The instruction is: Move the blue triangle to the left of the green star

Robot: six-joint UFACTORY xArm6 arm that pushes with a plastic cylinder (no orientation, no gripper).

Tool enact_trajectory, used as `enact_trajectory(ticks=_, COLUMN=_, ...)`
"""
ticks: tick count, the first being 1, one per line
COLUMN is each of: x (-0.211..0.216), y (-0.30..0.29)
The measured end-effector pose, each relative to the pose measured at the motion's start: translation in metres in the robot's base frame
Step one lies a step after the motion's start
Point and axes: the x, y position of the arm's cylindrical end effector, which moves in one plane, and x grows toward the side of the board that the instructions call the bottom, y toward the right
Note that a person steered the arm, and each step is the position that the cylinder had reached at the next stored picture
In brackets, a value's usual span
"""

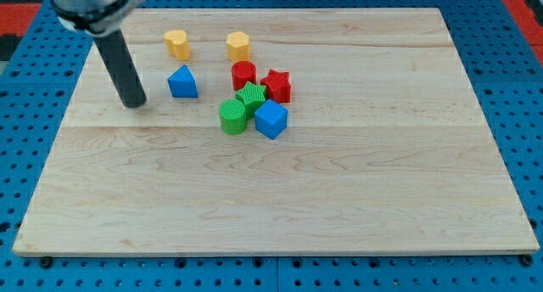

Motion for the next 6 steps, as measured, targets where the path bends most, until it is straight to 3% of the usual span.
enact_trajectory(ticks=1, x=-0.045, y=0.044)
enact_trajectory(ticks=4, x=-0.013, y=0.09)
enact_trajectory(ticks=6, x=-0.076, y=0.025)
